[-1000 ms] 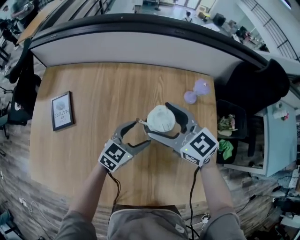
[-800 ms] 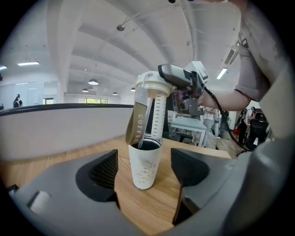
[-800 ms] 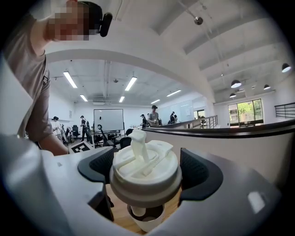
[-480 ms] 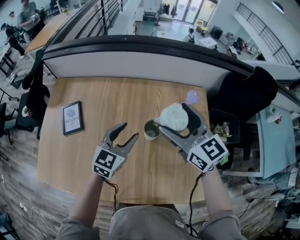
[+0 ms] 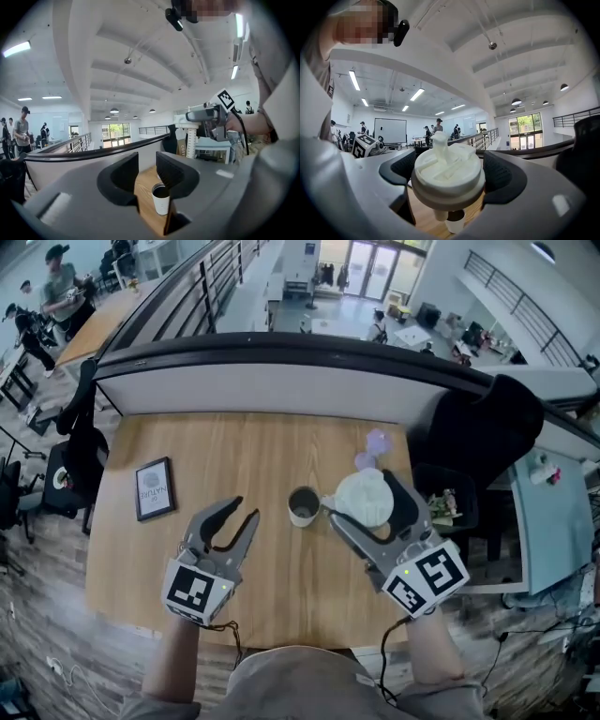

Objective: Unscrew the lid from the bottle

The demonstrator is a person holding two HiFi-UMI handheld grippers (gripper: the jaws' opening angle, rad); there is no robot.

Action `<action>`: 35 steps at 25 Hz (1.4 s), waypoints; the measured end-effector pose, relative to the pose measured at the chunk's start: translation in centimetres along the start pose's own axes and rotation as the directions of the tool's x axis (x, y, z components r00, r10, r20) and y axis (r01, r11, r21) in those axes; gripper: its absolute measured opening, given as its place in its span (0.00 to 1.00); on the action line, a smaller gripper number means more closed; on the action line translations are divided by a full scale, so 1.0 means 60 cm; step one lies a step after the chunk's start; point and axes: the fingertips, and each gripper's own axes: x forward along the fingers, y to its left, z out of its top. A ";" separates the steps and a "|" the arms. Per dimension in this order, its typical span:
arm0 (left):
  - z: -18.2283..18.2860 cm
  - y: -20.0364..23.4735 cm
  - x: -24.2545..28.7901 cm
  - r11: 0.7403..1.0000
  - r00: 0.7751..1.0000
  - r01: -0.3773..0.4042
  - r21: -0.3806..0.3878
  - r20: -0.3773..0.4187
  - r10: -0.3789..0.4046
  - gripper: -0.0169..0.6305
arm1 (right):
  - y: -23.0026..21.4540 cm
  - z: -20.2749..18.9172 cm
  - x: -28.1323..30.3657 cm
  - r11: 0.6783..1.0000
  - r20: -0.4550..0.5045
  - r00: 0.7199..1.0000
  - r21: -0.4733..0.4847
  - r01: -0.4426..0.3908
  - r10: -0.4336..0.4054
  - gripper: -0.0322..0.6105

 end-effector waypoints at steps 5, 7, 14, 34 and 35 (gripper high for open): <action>0.003 -0.021 -0.031 1.000 1.000 -0.018 0.005 -0.025 0.018 0.15 | 0.022 -0.011 -0.035 1.000 -0.012 1.000 0.011 0.029 -0.029 0.77; -0.007 -0.031 -0.042 1.000 0.999 -0.013 -0.009 -0.031 0.012 0.13 | 0.032 -0.019 -0.046 0.999 -0.014 0.999 0.022 0.031 -0.031 0.77; -0.041 -0.052 -0.054 0.998 0.997 -0.026 -0.054 -0.070 0.022 0.05 | 0.048 -0.055 -0.068 0.995 -0.023 0.999 0.094 0.045 -0.043 0.77; -0.029 -0.063 -0.054 0.999 0.997 -0.044 -0.031 -0.060 0.042 0.03 | 0.045 -0.069 -0.086 0.991 -0.044 0.998 0.128 0.040 -0.034 0.77; -0.030 -0.065 -0.054 0.999 0.998 -0.040 -0.024 -0.052 0.039 0.03 | 0.046 -0.069 -0.087 0.991 -0.042 0.999 0.130 0.038 -0.033 0.77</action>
